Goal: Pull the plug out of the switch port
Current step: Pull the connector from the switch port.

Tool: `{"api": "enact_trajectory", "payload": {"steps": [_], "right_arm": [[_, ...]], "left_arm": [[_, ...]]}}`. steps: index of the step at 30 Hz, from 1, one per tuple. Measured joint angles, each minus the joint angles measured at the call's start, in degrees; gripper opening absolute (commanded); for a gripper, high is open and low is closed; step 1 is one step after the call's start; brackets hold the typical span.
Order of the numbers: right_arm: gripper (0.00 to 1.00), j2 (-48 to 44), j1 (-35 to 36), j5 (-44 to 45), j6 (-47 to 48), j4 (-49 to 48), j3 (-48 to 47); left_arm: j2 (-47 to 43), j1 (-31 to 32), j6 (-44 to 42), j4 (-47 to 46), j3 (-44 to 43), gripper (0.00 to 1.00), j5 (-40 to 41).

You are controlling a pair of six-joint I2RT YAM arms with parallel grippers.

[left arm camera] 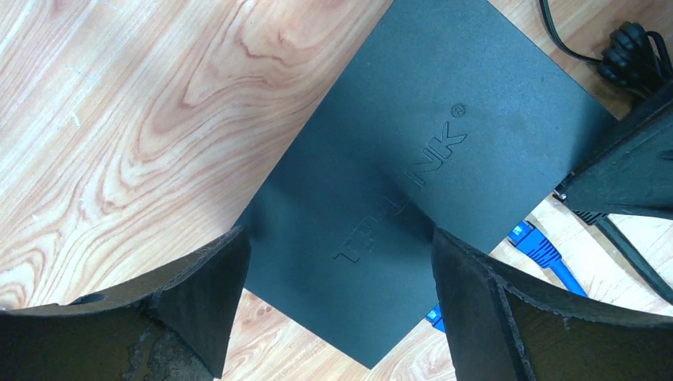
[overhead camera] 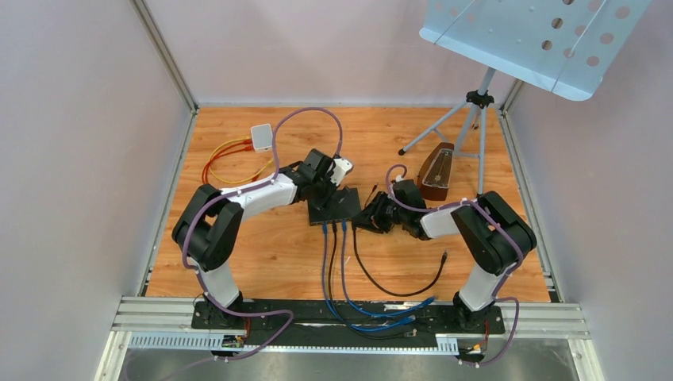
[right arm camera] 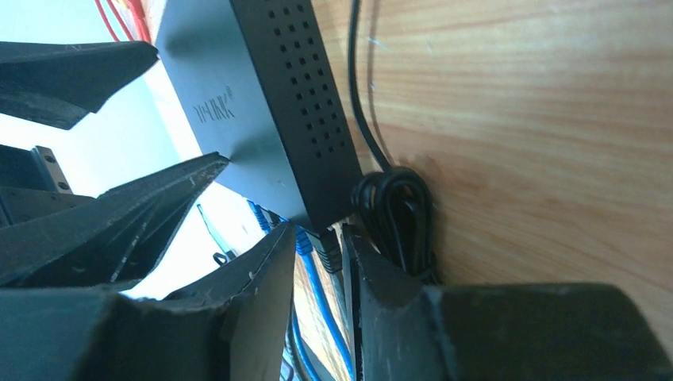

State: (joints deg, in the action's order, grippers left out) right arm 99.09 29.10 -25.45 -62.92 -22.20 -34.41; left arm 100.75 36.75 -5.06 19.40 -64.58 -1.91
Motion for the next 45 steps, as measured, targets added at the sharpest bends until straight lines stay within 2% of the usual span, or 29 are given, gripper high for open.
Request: {"api": "enact_trajectory", "payload": {"steps": [6,12,23,30,39,43,45], "right_arm": [[0.35,1.33,0.11,0.07,-2.71,-6.36,1.55],[0.29,2.62,0.13,-0.04,-5.40,-11.02,2.89],[0.24,2.93,0.13,0.07,-5.84,-10.64,2.95],[0.38,2.45,0.13,-0.37,-3.26,-7.56,1.38],[0.18,2.25,0.15,-0.46,-2.16,-5.27,0.55],[0.02,2.25,0.13,-0.68,-1.99,-4.96,0.26],[0.00,2.12,0.13,-1.14,-1.46,-4.81,0.22]], "left_arm": [[0.42,0.00,-0.44,0.13,-0.42,0.88,-0.85],[0.76,0.00,-0.44,0.11,-0.63,0.87,-2.10],[0.85,0.00,-0.46,0.11,-0.66,0.85,-2.71],[0.85,0.00,-0.48,0.11,-0.66,0.85,-2.75],[0.85,0.00,-0.46,0.09,-0.63,0.84,-2.78],[0.85,0.00,-0.46,0.09,-0.63,0.84,-2.78],[0.83,0.00,-0.44,0.07,-0.61,0.84,-2.80]]}}
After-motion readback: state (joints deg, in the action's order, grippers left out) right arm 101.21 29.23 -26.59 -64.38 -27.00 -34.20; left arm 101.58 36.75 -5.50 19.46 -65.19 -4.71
